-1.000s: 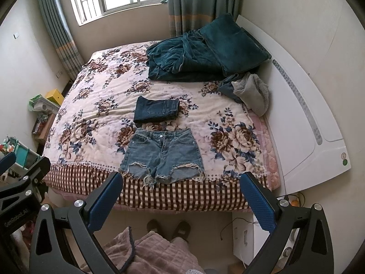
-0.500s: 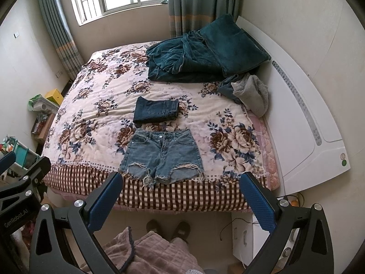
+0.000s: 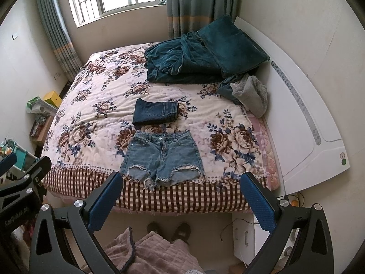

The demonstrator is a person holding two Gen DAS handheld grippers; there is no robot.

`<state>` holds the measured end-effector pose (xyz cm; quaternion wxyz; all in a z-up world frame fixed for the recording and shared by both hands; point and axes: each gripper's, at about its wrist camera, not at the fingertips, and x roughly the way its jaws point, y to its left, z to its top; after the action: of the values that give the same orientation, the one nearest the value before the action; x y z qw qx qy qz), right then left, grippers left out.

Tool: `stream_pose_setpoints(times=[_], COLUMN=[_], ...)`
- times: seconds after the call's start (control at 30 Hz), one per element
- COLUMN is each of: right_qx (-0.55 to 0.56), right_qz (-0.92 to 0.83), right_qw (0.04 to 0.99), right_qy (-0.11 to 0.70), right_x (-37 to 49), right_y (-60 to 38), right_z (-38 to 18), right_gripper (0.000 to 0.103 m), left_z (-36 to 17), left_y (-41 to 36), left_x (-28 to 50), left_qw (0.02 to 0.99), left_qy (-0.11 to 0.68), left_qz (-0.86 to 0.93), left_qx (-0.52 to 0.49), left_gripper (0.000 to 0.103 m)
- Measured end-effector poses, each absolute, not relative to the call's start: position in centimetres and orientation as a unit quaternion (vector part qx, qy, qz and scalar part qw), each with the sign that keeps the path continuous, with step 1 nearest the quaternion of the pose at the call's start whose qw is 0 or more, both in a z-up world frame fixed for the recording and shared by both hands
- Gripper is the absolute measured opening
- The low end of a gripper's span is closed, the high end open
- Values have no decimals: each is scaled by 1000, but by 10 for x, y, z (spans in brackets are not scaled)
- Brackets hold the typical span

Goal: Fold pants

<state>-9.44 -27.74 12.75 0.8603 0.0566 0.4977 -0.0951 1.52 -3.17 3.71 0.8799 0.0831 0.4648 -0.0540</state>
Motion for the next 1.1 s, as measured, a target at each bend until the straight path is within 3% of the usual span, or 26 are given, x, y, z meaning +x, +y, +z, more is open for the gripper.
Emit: stream_pose_setpoints(times=[0.33, 0.87, 0.9, 1.0, 1.1], right_qx=[77, 78, 77, 85, 102], right_qz=[-129, -89, -82, -41, 8], right_qw=[848, 782, 781, 762, 726], right_qy=[508, 612, 615, 640, 680], right_x=[-52, 55, 63, 96, 135], right_y=[-268, -312, -318, -344, -382], right_z=[63, -163, -173, -219, -278], right_gripper=[103, 101, 96, 60, 57], left_z=[-30, -199, -209, -249, -289], left_y=[-23, -52, -57, -78, -99], left_x=[69, 162, 168, 189, 205], left_qw=[870, 818, 814, 798, 784], left_qy=[482, 562, 568, 590, 608], left_qz=[-41, -17, -10, 19, 48], left_qx=[95, 121, 122, 119, 114], left_gripper=[103, 103, 103, 103, 103])
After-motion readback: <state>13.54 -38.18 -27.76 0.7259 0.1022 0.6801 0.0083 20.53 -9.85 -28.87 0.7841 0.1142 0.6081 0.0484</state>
